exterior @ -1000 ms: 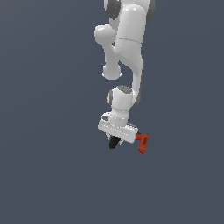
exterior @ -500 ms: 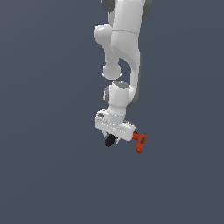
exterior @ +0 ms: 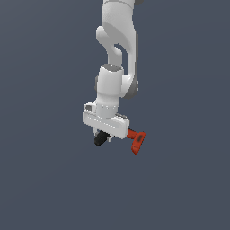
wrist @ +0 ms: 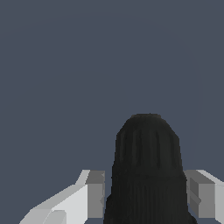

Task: Pick up the object and move it to a goal position.

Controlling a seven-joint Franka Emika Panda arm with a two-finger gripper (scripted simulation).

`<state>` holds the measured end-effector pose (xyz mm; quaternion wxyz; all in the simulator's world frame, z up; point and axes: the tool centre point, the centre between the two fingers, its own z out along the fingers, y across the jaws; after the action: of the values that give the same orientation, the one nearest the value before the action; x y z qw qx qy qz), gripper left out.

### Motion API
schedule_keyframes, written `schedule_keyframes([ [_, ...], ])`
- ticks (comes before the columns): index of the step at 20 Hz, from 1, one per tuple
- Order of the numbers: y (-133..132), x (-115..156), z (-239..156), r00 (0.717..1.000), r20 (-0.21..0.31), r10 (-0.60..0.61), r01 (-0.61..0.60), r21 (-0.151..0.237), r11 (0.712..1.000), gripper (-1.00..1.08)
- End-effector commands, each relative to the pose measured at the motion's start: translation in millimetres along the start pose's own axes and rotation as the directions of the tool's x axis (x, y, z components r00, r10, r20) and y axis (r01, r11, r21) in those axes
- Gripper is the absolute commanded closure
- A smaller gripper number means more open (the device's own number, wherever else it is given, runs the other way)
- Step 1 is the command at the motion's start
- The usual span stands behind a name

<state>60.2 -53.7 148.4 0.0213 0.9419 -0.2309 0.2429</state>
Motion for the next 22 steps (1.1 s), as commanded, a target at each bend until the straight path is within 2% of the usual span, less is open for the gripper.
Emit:
schedule_keyframes([
  [1, 8.6, 26.9, -23.6, 1.0, -0.008, 0.001, -0.001, 0.004, 1.0, 1.08],
  [12, 41.5, 112.9, -95.8, 1.0, -0.007, 0.001, -0.001, 0.005, 1.0, 1.08],
  [17, 48.5, 134.7, -112.9, 1.0, -0.007, 0.001, -0.001, 0.005, 1.0, 1.08],
  [22, 51.7, 144.9, -120.0, 1.0, -0.007, 0.002, -0.002, 0.005, 1.0, 1.08],
])
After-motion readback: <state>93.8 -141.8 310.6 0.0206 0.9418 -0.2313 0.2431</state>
